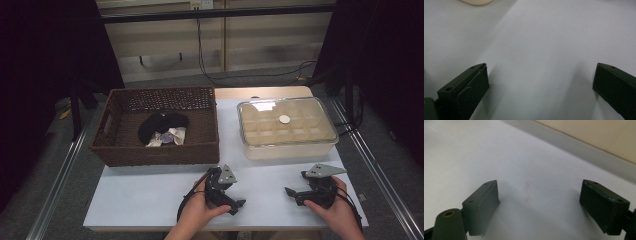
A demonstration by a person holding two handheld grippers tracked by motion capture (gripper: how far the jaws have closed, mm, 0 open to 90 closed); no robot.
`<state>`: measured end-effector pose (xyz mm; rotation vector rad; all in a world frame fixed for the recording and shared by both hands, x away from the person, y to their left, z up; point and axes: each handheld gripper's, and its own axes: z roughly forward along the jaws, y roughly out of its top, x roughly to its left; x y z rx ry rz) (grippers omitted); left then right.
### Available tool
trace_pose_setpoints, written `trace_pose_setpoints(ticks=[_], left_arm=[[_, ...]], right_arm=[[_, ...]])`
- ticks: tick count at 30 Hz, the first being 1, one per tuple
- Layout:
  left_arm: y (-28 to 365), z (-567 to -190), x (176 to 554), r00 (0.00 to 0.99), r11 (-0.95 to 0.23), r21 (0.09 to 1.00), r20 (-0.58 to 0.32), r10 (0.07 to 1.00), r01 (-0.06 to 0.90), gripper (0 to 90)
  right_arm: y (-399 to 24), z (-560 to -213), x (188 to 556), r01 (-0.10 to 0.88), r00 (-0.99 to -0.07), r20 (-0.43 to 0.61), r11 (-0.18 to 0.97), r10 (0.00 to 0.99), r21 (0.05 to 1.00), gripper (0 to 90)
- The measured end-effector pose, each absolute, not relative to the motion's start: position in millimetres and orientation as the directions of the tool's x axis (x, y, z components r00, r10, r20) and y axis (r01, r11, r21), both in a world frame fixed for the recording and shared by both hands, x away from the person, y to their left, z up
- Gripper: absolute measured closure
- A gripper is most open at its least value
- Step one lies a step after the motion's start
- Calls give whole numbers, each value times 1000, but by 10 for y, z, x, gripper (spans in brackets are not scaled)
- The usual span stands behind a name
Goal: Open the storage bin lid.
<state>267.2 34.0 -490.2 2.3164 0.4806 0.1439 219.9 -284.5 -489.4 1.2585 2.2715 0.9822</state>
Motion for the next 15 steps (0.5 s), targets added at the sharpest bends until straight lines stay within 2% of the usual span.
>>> trace_pose_setpoints(ticks=[15], left_arm=[[344, -4895, 2676, 922, -645, 703, -40, 384, 299, 5]], right_arm=[[-2842, -4892, 2198, 592, -536, 19, 360, 844, 721, 155]])
